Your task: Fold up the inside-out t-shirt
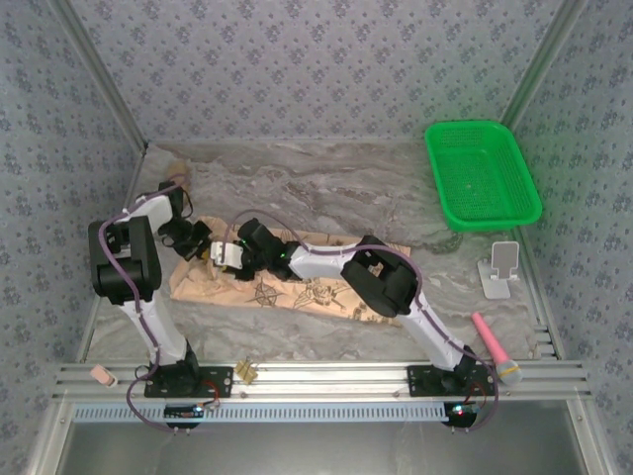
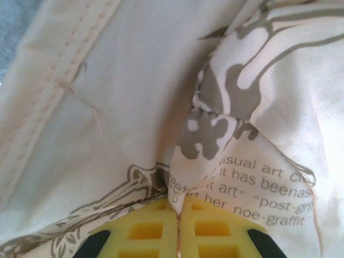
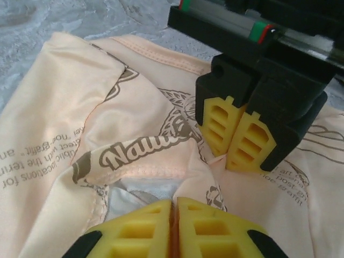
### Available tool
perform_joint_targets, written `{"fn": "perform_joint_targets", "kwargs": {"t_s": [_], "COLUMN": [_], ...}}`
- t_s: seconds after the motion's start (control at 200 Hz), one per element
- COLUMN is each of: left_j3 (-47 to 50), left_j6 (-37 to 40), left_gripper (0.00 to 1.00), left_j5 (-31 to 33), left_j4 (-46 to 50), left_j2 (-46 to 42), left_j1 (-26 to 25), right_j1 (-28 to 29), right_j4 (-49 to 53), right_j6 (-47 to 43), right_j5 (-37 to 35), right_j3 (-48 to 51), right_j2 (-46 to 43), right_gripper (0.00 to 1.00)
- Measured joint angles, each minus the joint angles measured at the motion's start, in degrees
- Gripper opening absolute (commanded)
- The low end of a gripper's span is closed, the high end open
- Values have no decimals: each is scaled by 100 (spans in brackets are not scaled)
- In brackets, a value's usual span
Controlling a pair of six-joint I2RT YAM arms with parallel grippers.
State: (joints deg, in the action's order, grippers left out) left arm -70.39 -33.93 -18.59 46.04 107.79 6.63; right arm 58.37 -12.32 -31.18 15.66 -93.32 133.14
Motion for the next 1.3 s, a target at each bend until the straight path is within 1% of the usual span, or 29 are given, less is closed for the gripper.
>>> {"fn": "perform_joint_targets", "kwargs": {"t_s": [0.2,0.265,0.42,0.55,0.585,0.675,0.745,0.79,0.85,0.875,0.89,0.925,0.945,1.044,1.074,1.134,1.144,1.149,1.154,1.159,1.164,1.174,1.239,1.304], "left_j3": [-131,-186,-337,-581,-627,-721,-748,-750,-748,-748,-748,-748,-745,-649,-608,-520,-507,-503,-494,-487,-483,-470,-389,-323], "left_j6": [55,87,164,223,240,302,339,306,350,354,356,372,376,389,400,428,411,422,455,463,459,426,487,531], "left_gripper": [5,0,0,1,3,14,29,32,34,34,34,34,33,28,26,18,17,17,16,15,15,14,8,0], "left_j5": [-4,-7,-9,-24,-24,-50,-90,-103,-105,-109,-111,-111,-111,-107,-111,-105,-107,-107,-103,-98,-98,-101,-90,-63], "left_j4": [173,238,404,476,485,538,584,592,612,619,621,627,629,579,579,579,579,581,581,581,581,579,579,577], "left_j2": [-11,-11,-11,-11,-11,-11,-9,-9,4,17,26,46,66,90,90,90,90,90,90,90,90,90,90,90], "left_j1": [66,133,286,393,417,481,546,592,634,649,651,662,662,660,658,654,654,654,654,654,654,654,654,654], "right_j1": [11,17,15,17,17,17,17,20,28,31,31,33,33,-9,-37,-120,-138,-144,-153,-160,-168,-186,-264,-315], "right_j4": [109,85,-192,-339,-382,-422,-400,-345,-245,-223,-210,-197,-195,-229,-293,-494,-525,-531,-560,-577,-601,-638,-831,-929], "right_j6": [-31,-35,-55,-168,-208,-348,-511,-599,-684,-693,-719,-708,-675,-409,-275,-11,83,96,103,103,122,238,483,688], "right_j5": [42,90,334,649,734,949,1082,1132,1163,1165,1165,1167,1163,1193,1200,1104,1047,1019,992,984,977,894,422,-275], "right_j3": [151,343,866,1056,1102,1226,1320,1373,1412,1434,1445,1473,1497,1746,1849,2122,2173,2190,2223,2238,2267,2328,2645,2935], "right_j2": [-92,-219,-608,-804,-835,-874,-876,-876,-876,-876,-879,-887,-905,-1126,-1233,-1545,-1613,-1635,-1676,-1698,-1742,-1821,-2310,-2857], "right_gripper": [0,0,0,0,0,0,0,0,9,22,28,36,38,44,57,71,75,77,82,91,95,99,100,100]}}
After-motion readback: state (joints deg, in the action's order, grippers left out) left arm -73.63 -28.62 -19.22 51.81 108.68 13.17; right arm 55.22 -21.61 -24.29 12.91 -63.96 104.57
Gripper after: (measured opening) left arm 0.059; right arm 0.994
